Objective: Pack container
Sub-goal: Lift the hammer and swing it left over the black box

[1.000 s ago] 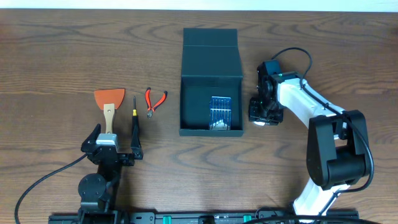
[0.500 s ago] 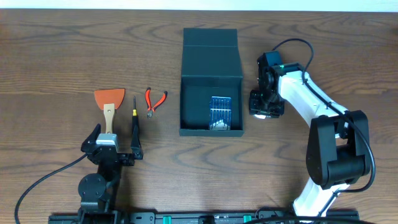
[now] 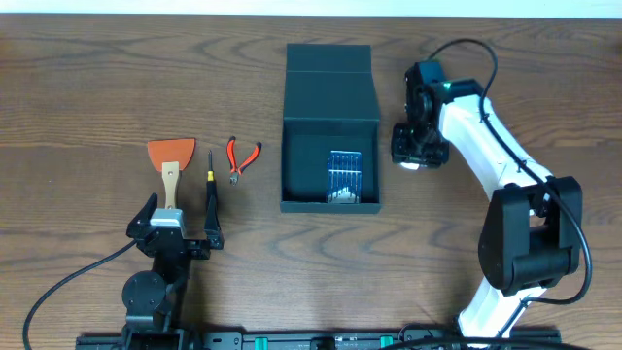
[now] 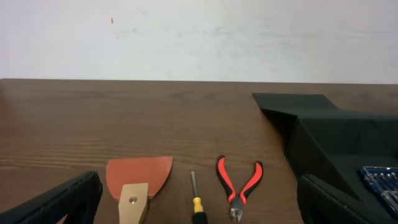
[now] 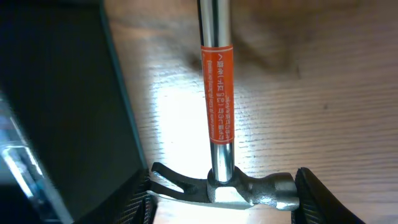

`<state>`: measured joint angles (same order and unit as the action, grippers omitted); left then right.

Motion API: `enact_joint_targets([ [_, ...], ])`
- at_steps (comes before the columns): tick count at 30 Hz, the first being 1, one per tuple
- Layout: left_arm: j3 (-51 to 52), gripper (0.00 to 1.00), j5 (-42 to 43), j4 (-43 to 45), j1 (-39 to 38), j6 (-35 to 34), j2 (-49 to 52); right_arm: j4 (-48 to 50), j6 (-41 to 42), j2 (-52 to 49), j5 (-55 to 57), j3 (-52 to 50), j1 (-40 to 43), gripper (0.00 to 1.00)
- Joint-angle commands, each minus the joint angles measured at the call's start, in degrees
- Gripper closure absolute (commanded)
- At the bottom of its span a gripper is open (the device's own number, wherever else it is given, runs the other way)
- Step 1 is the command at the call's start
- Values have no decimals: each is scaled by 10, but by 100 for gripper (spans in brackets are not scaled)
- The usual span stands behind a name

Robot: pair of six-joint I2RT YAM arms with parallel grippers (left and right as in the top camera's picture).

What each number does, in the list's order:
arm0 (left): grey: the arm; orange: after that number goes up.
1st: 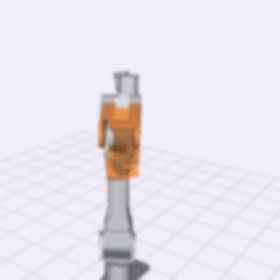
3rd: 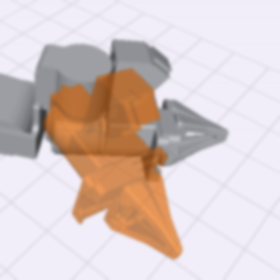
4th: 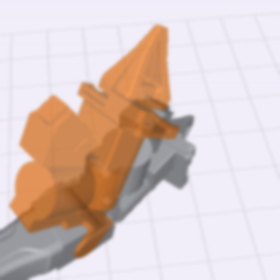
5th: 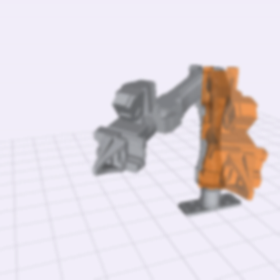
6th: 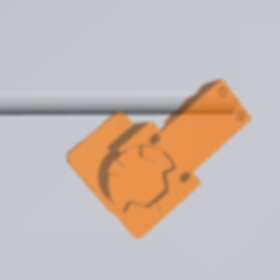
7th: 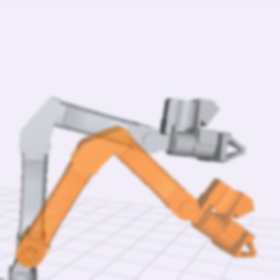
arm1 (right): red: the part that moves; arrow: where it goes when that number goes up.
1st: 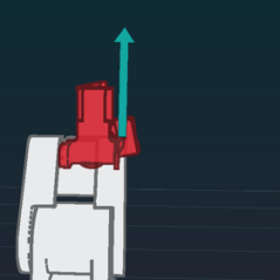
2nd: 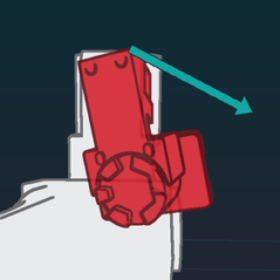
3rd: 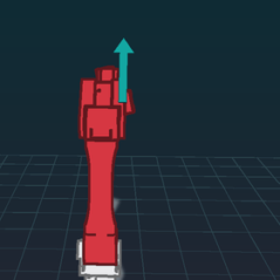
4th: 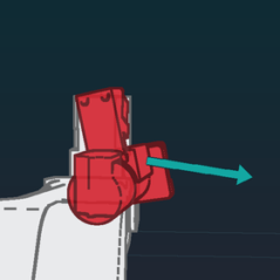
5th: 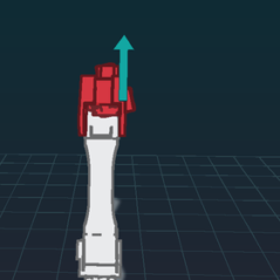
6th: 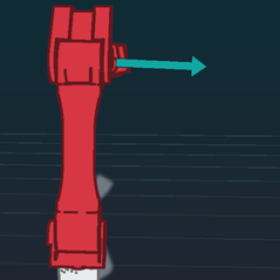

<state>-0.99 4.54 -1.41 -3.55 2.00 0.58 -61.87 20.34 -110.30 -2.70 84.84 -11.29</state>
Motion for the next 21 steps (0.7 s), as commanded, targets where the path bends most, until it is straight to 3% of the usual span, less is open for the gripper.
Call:
enact_joint_targets([
  [1, 8, 1, 10, -22, -2, 9, -3, -12, -7, 3, 12, 41, -4, 99],
  [21, 8, 1, 10, -22, -2, 9, -3, -94, 11, 6, 12, 165, -47, 99],
])
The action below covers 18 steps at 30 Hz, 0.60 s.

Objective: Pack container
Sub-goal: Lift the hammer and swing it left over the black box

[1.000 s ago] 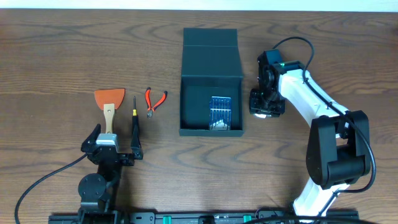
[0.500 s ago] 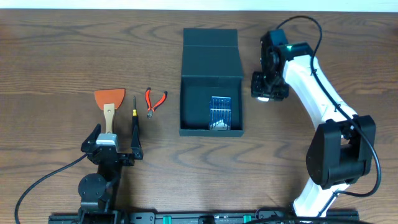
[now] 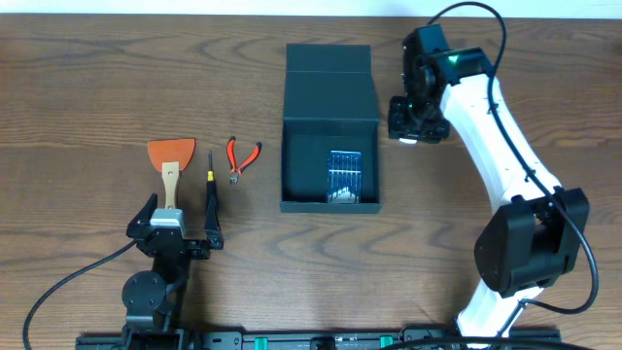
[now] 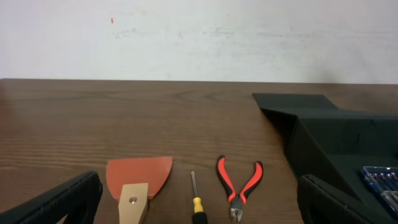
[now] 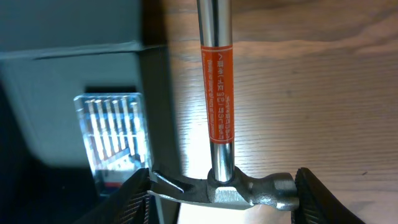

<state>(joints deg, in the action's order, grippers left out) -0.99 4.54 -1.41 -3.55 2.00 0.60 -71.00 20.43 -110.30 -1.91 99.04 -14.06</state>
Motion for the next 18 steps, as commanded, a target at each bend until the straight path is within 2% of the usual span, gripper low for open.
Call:
enact_joint_targets([
  [1, 8, 2, 10, -22, -2, 9, -3, -4, 16, 6, 4, 25, -26, 99],
  [18, 8, 1, 10, -22, -2, 9, -3, -17, 89, 9, 4, 31, -137, 99],
])
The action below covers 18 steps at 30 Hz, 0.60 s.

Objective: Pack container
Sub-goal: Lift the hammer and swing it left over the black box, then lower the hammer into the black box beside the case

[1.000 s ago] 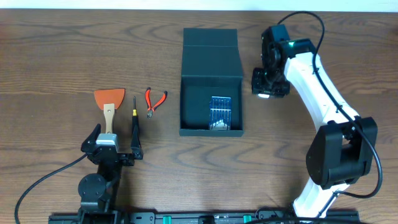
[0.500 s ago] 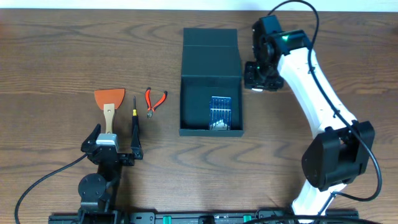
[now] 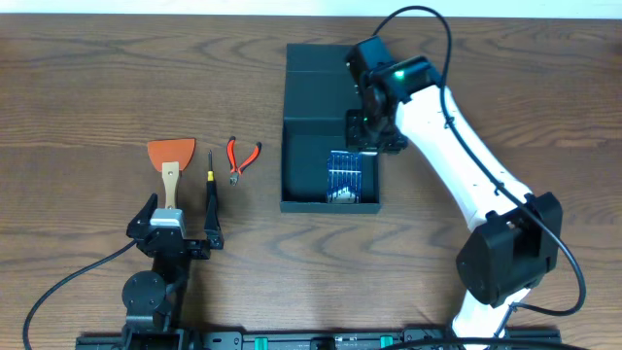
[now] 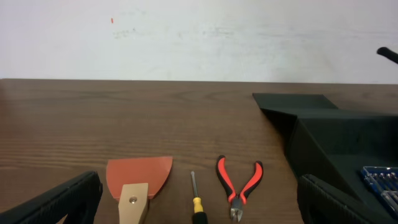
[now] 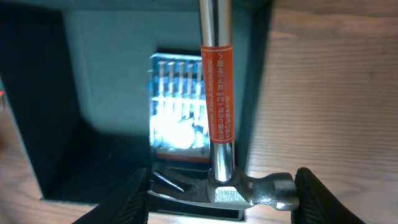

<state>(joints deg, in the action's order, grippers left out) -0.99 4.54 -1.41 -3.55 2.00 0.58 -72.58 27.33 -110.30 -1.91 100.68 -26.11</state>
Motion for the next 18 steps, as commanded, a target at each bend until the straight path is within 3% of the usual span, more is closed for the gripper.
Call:
enact_joint_targets([
  [1, 8, 2, 10, -22, -2, 9, -3, -1, 19, 9, 4, 14, -23, 99],
  [18, 8, 2, 10, -22, -2, 9, -3, -22, -43, 9, 15, 14, -90, 99],
])
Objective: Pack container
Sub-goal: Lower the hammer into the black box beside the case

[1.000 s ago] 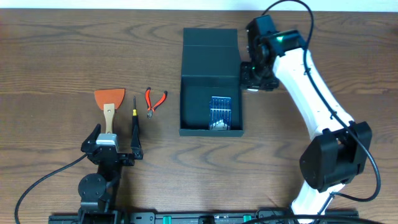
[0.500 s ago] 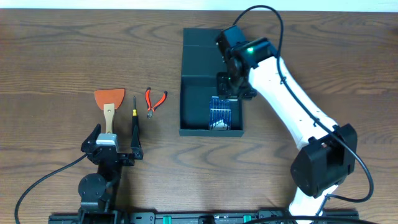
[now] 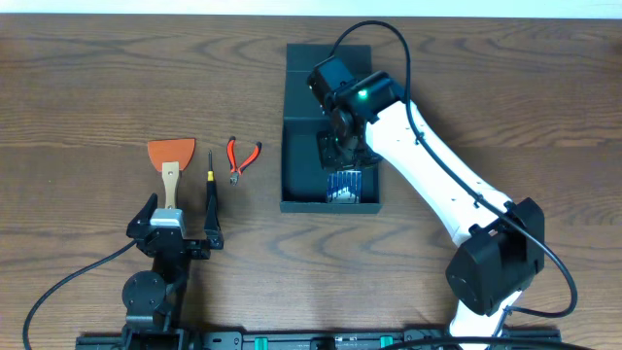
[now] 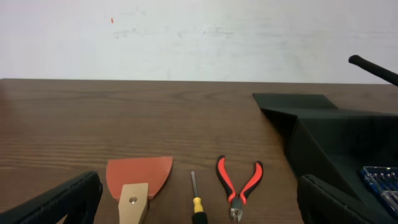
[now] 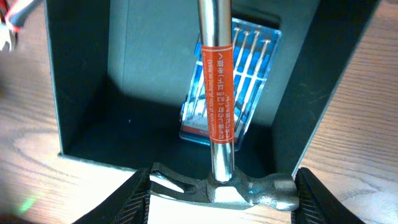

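An open black box (image 3: pixel 328 206) stands mid-table with its lid folded back. A clear blue screwdriver-bit case (image 3: pixel 345 185) lies inside it. My right gripper (image 5: pixel 221 194) is shut on a hammer (image 5: pixel 216 93) with a chrome shaft and orange label, gripped at the head. It hangs over the box (image 5: pixel 81 62), the shaft crossing above the bit case (image 5: pixel 249 68). In the overhead view the right gripper (image 3: pixel 340 146) is above the box's middle. My left gripper (image 3: pixel 180 233) rests open near the front left, with nothing between its fingers.
An orange scraper (image 3: pixel 170 160), a yellow-and-black screwdriver (image 3: pixel 211 175) and red-handled pliers (image 3: pixel 241 156) lie in a row left of the box. The left wrist view shows the same scraper (image 4: pixel 138 180), screwdriver (image 4: pixel 196 199) and pliers (image 4: pixel 239 186) just ahead of the fingers.
My right gripper has moved left and a little nearer with the hammer, from over the box's right wall to over its middle, and has turned somewhat. The left arm is unmoved.
My right gripper held the hammer over bare table right of the box. Then it was farther back beside the box's right wall, then above that wall and the bit case, and now over the box interior. The left arm and the three tools stayed put.
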`<state>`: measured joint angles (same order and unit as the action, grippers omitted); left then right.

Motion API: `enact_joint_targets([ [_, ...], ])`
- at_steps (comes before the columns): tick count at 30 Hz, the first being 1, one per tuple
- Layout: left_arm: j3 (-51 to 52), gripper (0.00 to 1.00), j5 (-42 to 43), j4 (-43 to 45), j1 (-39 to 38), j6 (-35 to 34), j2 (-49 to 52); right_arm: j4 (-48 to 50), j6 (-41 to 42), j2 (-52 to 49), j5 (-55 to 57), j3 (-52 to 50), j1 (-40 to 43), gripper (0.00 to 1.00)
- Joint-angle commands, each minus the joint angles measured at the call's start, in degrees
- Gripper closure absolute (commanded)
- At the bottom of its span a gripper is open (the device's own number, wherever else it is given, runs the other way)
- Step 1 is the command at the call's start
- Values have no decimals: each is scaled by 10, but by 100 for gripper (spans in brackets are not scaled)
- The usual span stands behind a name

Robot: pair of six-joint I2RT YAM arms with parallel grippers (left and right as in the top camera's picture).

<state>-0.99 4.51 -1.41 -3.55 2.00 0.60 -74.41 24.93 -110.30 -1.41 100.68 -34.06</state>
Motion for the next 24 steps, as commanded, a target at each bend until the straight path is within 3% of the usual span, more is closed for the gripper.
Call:
enact_joint_targets([
  [1, 8, 2, 11, -22, -2, 9, -3, -6, -18, 9, 10, 14, -13, 99],
  [11, 8, 1, 11, -22, -2, 9, -3, -10, 29, 9, 10, 14, -31, 99],
  [24, 8, 2, 11, -22, -2, 9, -3, -33, -57, 9, 10, 10, -43, 99],
])
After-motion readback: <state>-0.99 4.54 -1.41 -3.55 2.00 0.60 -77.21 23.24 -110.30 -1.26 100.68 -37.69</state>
